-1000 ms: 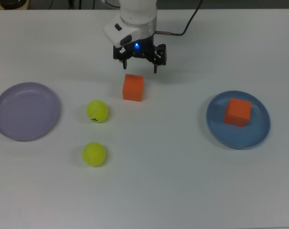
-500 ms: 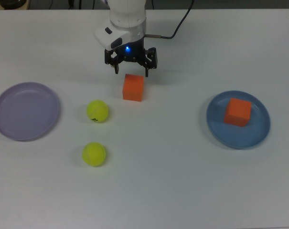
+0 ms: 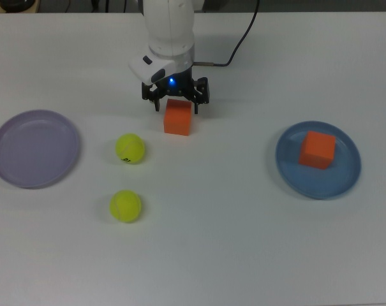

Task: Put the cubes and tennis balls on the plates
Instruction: 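Move the open gripper over the second orange cube and lower, then close the gripper on the second orange cube and lift it, then carry the second cube to the blue plate, stack it, release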

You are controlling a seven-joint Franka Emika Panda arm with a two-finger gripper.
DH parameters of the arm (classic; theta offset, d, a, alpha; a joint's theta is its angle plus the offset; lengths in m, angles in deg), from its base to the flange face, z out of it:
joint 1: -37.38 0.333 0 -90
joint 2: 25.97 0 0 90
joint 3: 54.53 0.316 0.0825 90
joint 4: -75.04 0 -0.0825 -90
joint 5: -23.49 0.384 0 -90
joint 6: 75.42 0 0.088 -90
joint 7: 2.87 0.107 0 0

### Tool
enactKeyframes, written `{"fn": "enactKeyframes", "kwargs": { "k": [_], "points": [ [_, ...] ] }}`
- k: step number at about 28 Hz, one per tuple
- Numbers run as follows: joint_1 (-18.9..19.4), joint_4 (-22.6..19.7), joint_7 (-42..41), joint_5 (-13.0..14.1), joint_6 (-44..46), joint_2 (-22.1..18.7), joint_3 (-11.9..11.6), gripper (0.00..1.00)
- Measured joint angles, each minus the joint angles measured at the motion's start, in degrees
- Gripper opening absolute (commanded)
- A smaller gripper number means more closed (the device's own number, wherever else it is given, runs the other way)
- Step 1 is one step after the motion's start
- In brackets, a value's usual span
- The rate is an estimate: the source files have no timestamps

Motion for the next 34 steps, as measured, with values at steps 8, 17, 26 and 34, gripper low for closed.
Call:
{"fn": "enactKeyframes", "kwargs": {
  "k": [8, 17, 26, 34],
  "points": [
    [0.0, 0.0, -0.3, 0.0, -0.9, 1.7, 0.0, 0.92],
    [0.1, 0.0, -0.5, 3.2, -1.2, 2.6, 0.0, 0.0],
    [0.2, 2.7, -0.9, 6.4, -2.9, 1.4, 0.1, 0.0],
    [2.9, 9.1, 3.7, 8.5, -2.9, -1.4, 2.0, 0.0]
  ]
}}
